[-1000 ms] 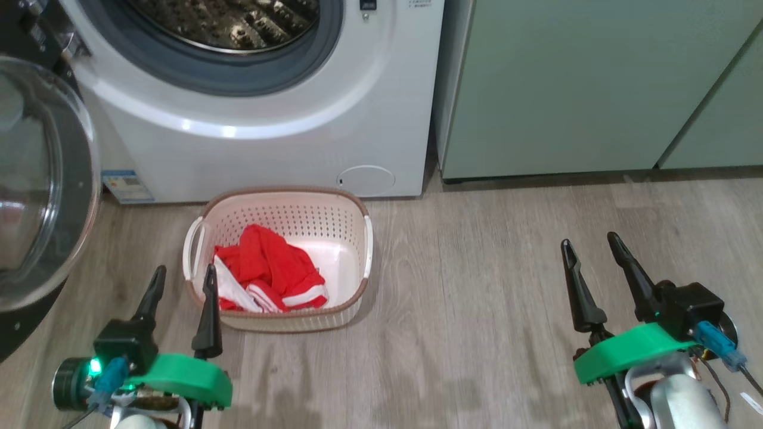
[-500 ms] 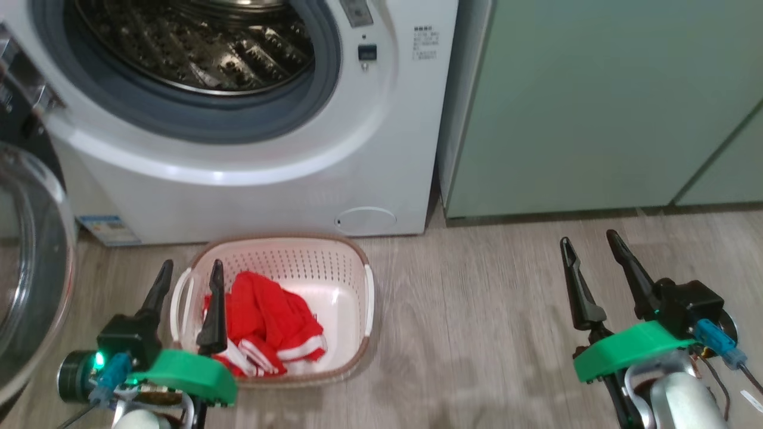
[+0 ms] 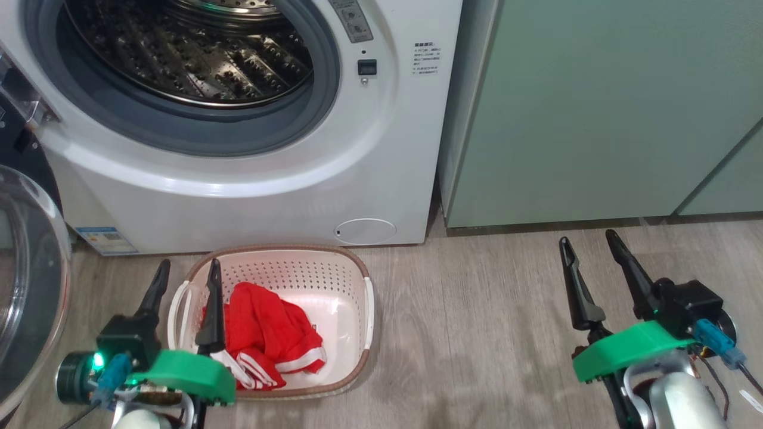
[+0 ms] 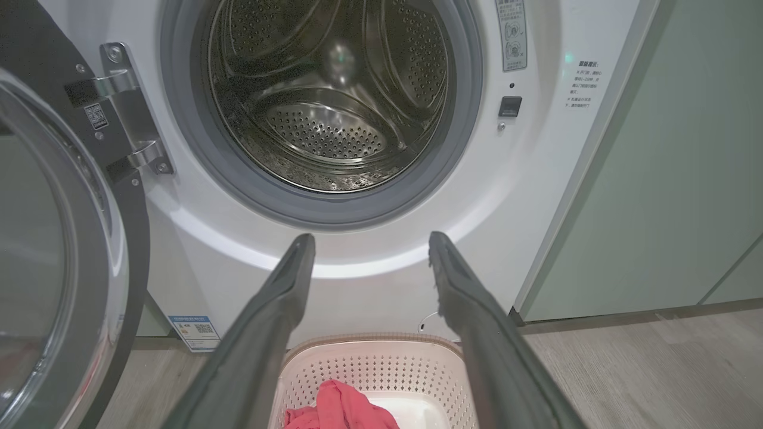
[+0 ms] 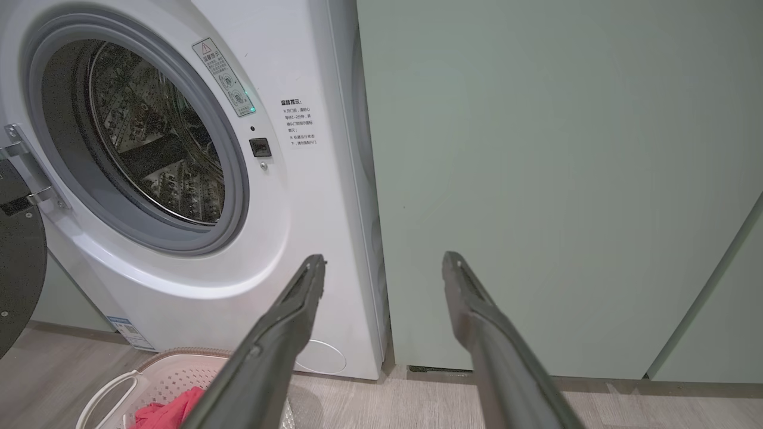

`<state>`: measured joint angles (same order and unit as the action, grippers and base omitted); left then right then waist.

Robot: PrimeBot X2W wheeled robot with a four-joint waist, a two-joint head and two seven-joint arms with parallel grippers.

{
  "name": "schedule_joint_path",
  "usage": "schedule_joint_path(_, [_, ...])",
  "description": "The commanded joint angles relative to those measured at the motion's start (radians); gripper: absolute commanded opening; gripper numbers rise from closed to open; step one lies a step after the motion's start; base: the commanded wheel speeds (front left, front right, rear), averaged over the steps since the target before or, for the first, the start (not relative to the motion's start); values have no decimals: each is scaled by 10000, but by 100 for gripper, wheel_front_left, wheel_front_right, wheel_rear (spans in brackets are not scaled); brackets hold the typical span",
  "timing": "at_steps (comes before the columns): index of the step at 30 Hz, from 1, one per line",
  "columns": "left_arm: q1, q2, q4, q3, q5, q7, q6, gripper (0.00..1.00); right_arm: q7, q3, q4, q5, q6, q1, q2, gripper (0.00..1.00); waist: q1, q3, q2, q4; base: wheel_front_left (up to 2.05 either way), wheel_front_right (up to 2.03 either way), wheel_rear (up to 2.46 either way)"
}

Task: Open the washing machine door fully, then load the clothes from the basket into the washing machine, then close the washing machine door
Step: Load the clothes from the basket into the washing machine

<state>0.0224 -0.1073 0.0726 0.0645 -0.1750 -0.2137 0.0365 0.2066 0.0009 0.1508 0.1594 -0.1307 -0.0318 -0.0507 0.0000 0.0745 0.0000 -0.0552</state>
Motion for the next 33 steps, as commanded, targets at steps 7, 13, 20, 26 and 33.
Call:
schedule_joint_path(7, [-418,-234,-301,-266,34,-91,147,100,18,241,-296,-14,0,-316,5,100,0,-1,0,28,0,0,0])
schedule_joint_path(13, [-427,-276,-322,-243,16,-97,177,100,25,244,-296,-8,0,-332,5,100,0,47,0,44,0,0,0])
schedule_joint_path(20, [-561,-346,-356,-168,-107,46,92,100,27,220,-367,-5,0,-414,5,100,0,297,0,58,0,0,0])
schedule_joint_path(26, [-1541,-517,65,105,-175,704,-220,100,47,297,-601,0,0,-712,5,100,0,1148,0,-1,0,0,0])
schedule_joint_path(33, [-3599,-600,2124,418,-240,1395,-599,100,139,496,-795,15,0,-1371,5,100,0,2690,0,-255,0,0,0])
